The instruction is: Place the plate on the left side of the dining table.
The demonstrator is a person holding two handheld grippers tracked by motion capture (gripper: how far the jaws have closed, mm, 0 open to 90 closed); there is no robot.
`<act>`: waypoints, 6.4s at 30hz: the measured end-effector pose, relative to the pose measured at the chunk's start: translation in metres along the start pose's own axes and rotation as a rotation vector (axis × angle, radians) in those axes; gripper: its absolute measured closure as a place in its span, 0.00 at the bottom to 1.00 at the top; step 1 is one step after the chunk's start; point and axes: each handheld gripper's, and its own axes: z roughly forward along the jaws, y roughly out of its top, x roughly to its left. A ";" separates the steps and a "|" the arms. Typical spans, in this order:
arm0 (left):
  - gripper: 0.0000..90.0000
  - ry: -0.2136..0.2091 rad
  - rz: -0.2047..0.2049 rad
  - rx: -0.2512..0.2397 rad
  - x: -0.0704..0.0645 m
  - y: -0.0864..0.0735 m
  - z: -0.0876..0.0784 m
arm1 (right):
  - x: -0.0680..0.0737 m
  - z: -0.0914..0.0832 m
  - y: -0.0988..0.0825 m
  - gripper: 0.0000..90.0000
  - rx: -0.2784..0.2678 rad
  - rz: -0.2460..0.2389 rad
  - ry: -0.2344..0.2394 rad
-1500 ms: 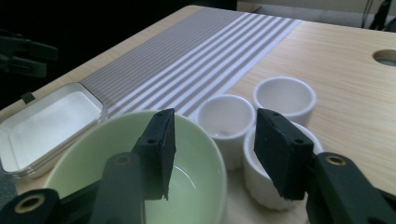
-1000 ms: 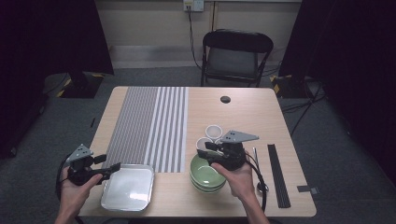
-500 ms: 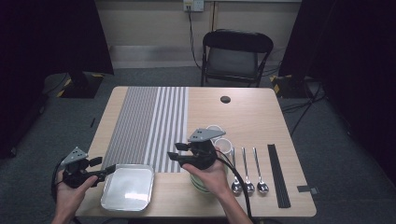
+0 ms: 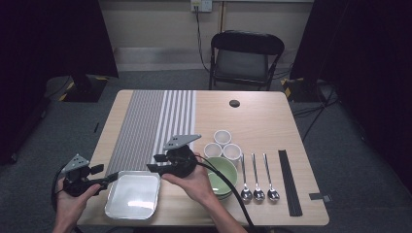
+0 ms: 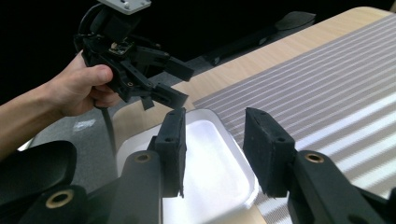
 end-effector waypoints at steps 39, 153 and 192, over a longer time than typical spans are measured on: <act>0.62 -0.070 -0.054 0.020 0.009 -0.012 0.006 | -0.017 0.071 -0.036 0.87 0.156 0.036 -0.002; 0.96 -0.095 -0.109 0.065 0.020 -0.020 0.017 | -0.036 0.085 -0.060 0.99 0.169 0.163 -0.136; 0.98 -0.085 -0.118 0.051 0.021 -0.018 0.022 | -0.037 0.088 -0.060 0.98 0.153 0.129 -0.152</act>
